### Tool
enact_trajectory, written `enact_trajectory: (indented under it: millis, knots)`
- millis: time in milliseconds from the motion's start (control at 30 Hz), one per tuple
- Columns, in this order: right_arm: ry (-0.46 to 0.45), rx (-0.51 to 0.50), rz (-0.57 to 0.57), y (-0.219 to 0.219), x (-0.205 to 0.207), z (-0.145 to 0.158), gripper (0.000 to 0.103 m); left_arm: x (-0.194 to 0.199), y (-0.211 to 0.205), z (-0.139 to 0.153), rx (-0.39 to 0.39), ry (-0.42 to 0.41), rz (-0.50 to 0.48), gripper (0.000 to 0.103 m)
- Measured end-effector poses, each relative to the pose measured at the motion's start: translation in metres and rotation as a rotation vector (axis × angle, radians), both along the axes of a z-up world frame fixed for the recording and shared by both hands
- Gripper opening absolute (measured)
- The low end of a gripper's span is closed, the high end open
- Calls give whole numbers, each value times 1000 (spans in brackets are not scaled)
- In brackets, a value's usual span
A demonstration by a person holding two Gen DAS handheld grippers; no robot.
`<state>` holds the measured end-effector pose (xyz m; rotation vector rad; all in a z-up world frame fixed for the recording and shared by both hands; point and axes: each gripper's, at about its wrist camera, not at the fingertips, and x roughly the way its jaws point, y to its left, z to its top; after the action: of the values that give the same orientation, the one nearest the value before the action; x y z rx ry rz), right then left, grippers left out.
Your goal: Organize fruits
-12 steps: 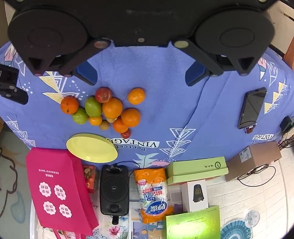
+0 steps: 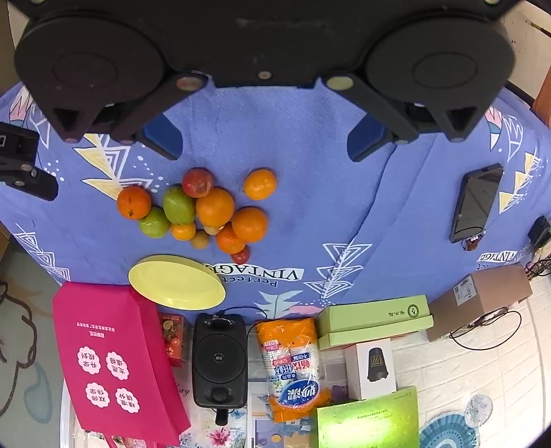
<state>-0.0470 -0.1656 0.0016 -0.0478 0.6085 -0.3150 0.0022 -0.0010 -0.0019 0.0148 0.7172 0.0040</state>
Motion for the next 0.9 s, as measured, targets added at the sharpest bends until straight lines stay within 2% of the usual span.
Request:
enact_trajectory:
  millis: [900]
  knots:
    - [3, 15, 16, 1, 1, -1, 103, 0, 0, 1, 6, 1, -13, 103]
